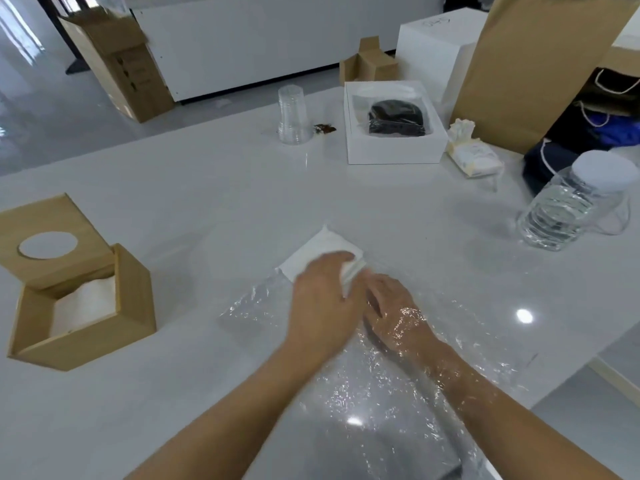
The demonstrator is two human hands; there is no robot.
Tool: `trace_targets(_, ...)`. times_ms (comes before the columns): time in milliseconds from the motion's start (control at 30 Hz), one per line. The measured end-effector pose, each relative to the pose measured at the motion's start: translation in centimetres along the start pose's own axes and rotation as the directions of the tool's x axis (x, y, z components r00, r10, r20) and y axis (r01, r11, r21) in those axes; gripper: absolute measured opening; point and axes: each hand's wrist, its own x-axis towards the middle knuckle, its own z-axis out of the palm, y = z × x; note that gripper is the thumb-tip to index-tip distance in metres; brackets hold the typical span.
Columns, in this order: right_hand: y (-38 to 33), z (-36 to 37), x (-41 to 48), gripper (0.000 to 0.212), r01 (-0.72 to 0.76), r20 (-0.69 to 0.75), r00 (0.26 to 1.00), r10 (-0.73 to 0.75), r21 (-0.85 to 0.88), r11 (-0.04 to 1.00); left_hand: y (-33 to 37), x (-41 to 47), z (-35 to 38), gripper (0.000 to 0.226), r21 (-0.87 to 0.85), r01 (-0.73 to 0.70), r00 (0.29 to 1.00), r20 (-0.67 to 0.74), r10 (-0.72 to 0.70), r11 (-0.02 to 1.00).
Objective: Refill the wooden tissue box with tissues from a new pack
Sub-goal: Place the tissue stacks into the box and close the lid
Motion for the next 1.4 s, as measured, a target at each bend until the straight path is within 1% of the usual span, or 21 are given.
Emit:
trace_targets(33,0.3,0.6,0.2,0.035,-0.034,-0.007,0.999,0.035,0.063,0.997,-1.5,1.6,-0.5,0.051,0.049,0.059,0.997,-0.06,-0.056,0.997)
trace_targets(67,-0.4,0.4,0.0,0.035,-0.101,-0.051,0.992,0.114,0.206,0.973,-3.1,3.2,-1.1,0.043,0.097,0.13,0.989,-0.079,-0.123,0.987)
trace_targets(100,-0.5,0.6,0.1,0.037,-0.173,-0.039,0.979,0.199,0.349,0.921,-4.6,4.7,-1.5,0.039,0.144,0.208,0.978,-0.063,-0.201,0.968)
trace_targets(133,-1.4,0.2,0.0,0.041,-0.232,-0.015,0.961,0.275,0.493,0.839,-5.9,5.8,-1.8,0.039,0.187,0.278,0.96,-0.027,-0.278,0.942)
trace_targets(167,-1.5,0.2,0.1,0.045,-0.287,0.054,0.946,0.32,0.598,0.748,-7.1,6.6,-2.1,0.042,0.213,0.331,0.94,0.013,-0.341,0.919)
trace_targets(267,-2.5,-0.7,1.1,0.048,-0.412,0.225,0.874,0.431,0.812,0.412,-8.9,7.7,-2.4,0.048,0.142,0.413,0.899,0.093,-0.428,0.899)
trace_targets(300,-2.6,-0.7,1.6,0.047,-0.427,0.268,0.849,0.456,0.855,0.294,-9.0,7.9,-2.3,0.048,0.111,0.424,0.894,0.111,-0.435,0.899)
trace_targets(367,-2.7,-0.7,2.6,0.042,-0.448,0.343,0.803,0.487,0.887,0.114,-9.1,8.2,-1.9,0.044,0.106,0.426,0.888,0.143,-0.438,0.898)
trace_targets(433,-2.8,-0.8,3.5,0.023,-0.461,0.401,0.772,0.493,0.887,0.0,-9.2,8.7,-1.6,0.037,0.132,0.41,0.887,0.174,-0.428,0.903)
trace_targets(500,-3.1,-1.0,4.4,0.019,-0.506,0.462,0.732,0.501,0.861,-0.055,-9.4,9.3,-1.5,0.033,0.145,0.401,0.886,0.188,-0.423,0.904)
trace_targets(567,-3.5,-1.5,5.1,0.014,-0.535,0.503,0.704,0.502,0.84,-0.091,-9.7,9.7,-1.4,0.032,0.121,0.412,0.879,0.208,-0.429,0.903)
trace_targets(633,-3.6,-1.6,5.7,0.012,-0.543,0.51,0.69,0.513,0.834,-0.099,-9.9,9.8,-1.4,0.032,0.091,0.426,0.872,0.225,-0.435,0.9)
trace_targets(800,-3.6,-1.2,6.7,0.013,-0.572,0.52,0.689,0.504,0.818,-0.062,-10.3,9.8,-1.4,0.032,0.043,0.445,0.866,0.231,-0.443,0.894)
trace_targets(933,-4.0,-1.3,7.4,0.016,-0.592,0.55,0.681,0.485,0.802,-0.077,-10.5,9.7,-1.3,0.03,0.033,0.446,0.87,0.219,-0.442,0.894)
trace_targets(1033,-4.1,-0.8,7.7,0.023,-0.613,0.55,0.686,0.477,0.79,-0.029,-10.8,9.7,-1.3,0.031,0.009,0.448,0.871,0.219,-0.439,0.894)
trace_targets(1100,-4.1,-0.6,7.8,0.047,-0.659,0.554,0.671,0.493,0.75,0.053,-10.9,9.5,-1.3,0.032,-0.008,0.451,0.872,0.213,-0.44,0.892)
trace_targets(1133,-4.0,-0.4,7.9,0.056,-0.673,0.563,0.665,0.49,0.736,0.068,-10.9,9.5,-1.3,0.032,-0.019,0.453,0.874,0.209,-0.439,0.892)
trace_targets(1200,-3.9,-0.2,7.8,0.056,-0.683,0.574,0.663,0.48,0.727,0.073,-11.0,9.4,-1.3,0.03,-0.038,0.452,0.877,0.199,-0.437,0.891)
trace_targets(1267,-4.0,-0.3,7.7,0.058,-0.7,0.572,0.655,0.494,0.705,0.11,-11.0,9.3,-1.3,0.029,-0.047,0.449,0.881,0.187,-0.434,0.892)
trace_targets(1333,-4.4,-0.7,7.3,0.045,-0.692,0.554,0.654,0.516,0.713,0.113,-11.1,9.3,-1.3,0.028,-0.05,0.447,0.885,0.172,-0.433,0.893)
trace_targets(1400,-4.4,-0.8,7.1,0.039,-0.683,0.524,0.658,0.54,0.718,0.136,-11.1,9.2,-1.3,0.026,-0.057,0.442,0.89,0.153,-0.43,0.895)
